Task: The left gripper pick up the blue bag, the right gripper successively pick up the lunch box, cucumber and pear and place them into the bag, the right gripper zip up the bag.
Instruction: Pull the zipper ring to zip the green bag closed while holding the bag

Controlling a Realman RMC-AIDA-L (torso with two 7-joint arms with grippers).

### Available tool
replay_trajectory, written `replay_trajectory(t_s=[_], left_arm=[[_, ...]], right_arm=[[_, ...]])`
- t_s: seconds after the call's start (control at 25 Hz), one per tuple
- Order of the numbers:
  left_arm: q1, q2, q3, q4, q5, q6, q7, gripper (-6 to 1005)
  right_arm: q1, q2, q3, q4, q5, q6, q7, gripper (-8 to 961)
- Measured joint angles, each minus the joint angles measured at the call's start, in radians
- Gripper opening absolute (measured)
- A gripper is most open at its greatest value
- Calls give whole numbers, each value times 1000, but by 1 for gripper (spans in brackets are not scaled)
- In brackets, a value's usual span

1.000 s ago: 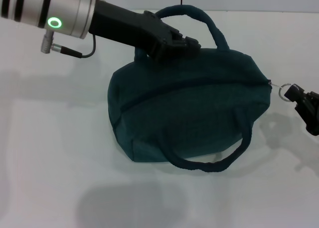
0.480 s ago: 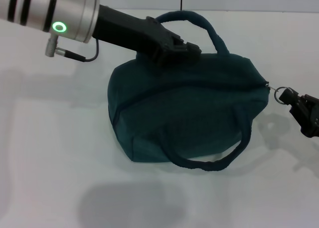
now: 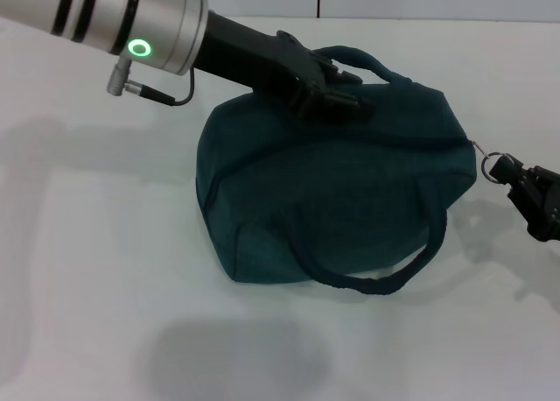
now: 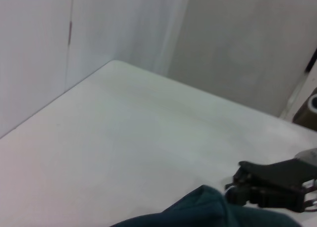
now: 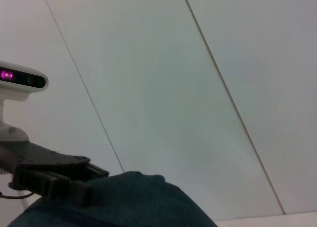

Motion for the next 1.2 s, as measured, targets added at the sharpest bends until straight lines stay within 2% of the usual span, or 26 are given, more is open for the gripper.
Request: replay_trajectory(t_s=[0.36, 0.8, 1.0, 1.2], left_arm=[[-2, -1, 36, 0, 27, -52, 11, 447], [5, 5, 29, 5, 27, -52, 33, 108], [6, 18, 28, 6, 24, -40, 33, 48], [3, 39, 15, 7, 10, 0, 33, 48]], right_arm=[[0, 0, 4, -1, 3, 13, 0, 13], [1, 0, 8, -10, 7, 15, 0, 13], [7, -1, 5, -11, 2, 4, 0, 13], [3, -1, 15, -8, 5, 6, -7, 14]])
